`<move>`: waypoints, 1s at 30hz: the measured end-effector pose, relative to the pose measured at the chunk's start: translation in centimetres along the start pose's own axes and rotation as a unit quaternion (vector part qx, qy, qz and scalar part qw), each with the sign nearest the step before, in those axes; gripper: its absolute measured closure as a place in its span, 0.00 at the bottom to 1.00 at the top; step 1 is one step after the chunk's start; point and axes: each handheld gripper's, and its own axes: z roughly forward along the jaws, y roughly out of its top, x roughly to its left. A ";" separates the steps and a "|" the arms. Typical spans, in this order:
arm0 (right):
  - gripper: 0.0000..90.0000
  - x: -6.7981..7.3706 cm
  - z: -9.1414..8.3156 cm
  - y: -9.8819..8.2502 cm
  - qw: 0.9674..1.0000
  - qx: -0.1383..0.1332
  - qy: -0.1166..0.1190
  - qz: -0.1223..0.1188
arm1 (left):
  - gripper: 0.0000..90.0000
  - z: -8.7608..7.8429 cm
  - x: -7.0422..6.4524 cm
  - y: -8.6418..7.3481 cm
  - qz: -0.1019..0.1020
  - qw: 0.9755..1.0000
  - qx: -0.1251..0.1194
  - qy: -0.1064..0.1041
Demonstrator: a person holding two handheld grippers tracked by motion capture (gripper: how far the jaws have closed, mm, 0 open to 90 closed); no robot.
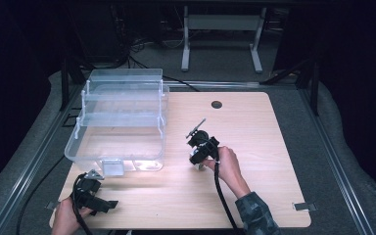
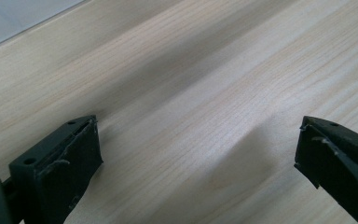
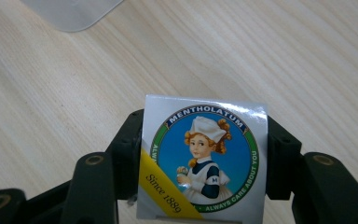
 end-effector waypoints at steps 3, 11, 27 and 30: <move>0.49 -0.3 -0.9 -0.5 1.000 -0.007 -0.007 0.000 | 0.00 0.0 -0.1 0.0 0.004 1.000 0.001 -0.001; 0.49 -2.0 -2.9 -2.8 0.999 -0.021 -0.021 0.022 | 0.00 0.0 -0.2 0.1 0.007 1.000 0.000 -0.001; 0.49 -7.6 -6.5 -8.9 0.992 -0.038 -0.050 0.109 | 0.00 -0.2 -0.2 0.1 0.013 1.000 -0.006 -0.001; 0.49 -8.2 -6.8 -9.5 0.990 -0.033 -0.065 0.121 | 0.00 -0.2 -0.2 0.1 0.011 1.000 -0.006 0.000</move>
